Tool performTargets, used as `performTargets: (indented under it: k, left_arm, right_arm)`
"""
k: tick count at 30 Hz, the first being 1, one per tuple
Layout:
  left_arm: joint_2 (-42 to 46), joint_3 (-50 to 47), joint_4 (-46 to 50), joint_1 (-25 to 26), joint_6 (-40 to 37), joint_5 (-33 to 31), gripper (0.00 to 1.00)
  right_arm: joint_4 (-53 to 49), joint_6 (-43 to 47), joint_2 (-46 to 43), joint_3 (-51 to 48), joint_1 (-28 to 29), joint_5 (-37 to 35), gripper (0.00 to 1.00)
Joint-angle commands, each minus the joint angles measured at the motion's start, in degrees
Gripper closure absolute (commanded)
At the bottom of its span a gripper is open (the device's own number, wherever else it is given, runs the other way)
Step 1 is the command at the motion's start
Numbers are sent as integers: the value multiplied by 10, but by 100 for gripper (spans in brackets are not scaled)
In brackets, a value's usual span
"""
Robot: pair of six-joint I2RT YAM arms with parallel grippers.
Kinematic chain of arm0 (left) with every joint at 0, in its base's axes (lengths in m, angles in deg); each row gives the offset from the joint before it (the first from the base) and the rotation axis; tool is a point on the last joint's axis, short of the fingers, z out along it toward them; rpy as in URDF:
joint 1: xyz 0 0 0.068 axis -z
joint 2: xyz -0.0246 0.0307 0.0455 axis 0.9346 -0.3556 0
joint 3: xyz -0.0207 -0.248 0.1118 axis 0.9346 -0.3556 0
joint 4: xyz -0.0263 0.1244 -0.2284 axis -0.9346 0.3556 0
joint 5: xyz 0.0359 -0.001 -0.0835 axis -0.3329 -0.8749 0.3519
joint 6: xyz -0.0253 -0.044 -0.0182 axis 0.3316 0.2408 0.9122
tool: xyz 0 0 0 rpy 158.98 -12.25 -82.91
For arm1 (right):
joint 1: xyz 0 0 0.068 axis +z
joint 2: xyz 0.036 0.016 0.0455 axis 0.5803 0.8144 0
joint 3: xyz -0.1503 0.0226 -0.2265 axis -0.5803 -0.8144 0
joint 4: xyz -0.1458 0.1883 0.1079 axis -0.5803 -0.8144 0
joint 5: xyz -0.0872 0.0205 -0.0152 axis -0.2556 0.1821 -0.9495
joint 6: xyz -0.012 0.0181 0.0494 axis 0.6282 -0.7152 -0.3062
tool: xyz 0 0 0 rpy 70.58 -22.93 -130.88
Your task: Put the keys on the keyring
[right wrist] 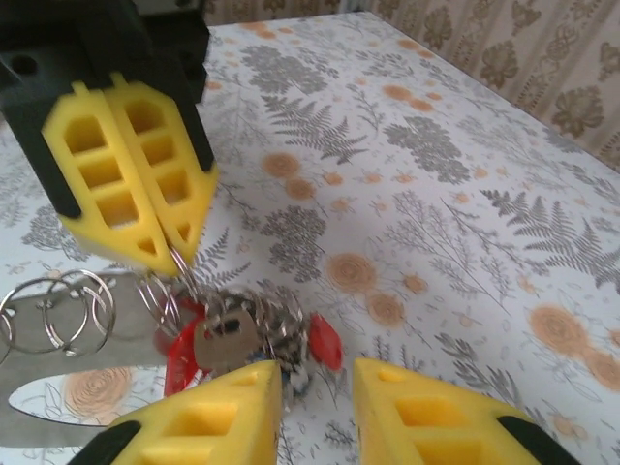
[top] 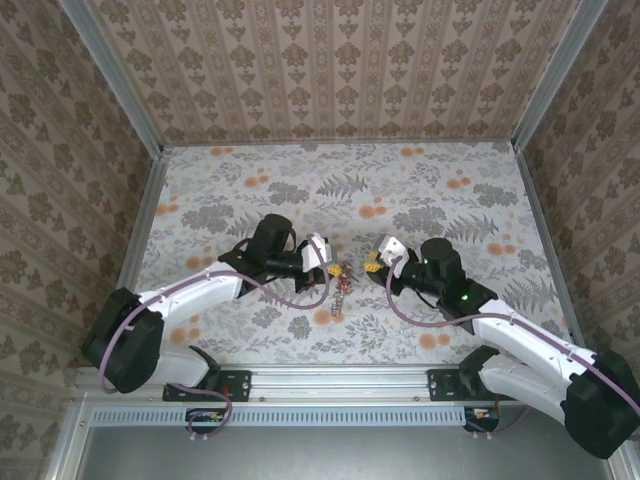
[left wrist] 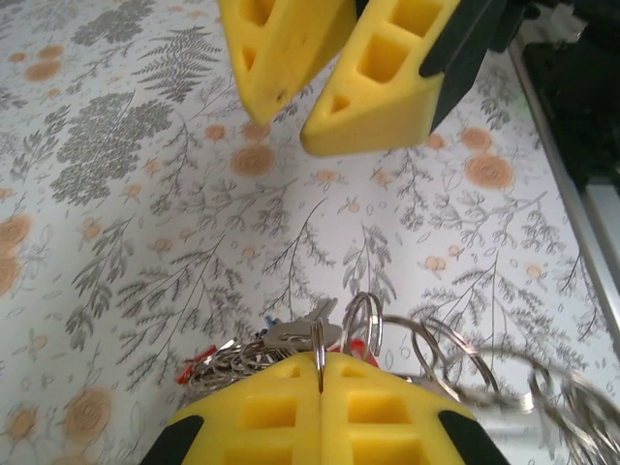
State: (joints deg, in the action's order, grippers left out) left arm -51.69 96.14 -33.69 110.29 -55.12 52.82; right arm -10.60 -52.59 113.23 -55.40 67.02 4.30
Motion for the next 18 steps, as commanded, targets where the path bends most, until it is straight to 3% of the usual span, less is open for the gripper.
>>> performTargets:
  k: [1, 18]
  left_arm:
    - [28, 30, 78, -3, -54, -26, 100]
    - [56, 99, 284, -42, -181, -113, 100]
  right_arm:
    - [-4, -10, -18, -13, 1, -52, 70]
    - [8, -83, -43, -28, -9, -116, 49]
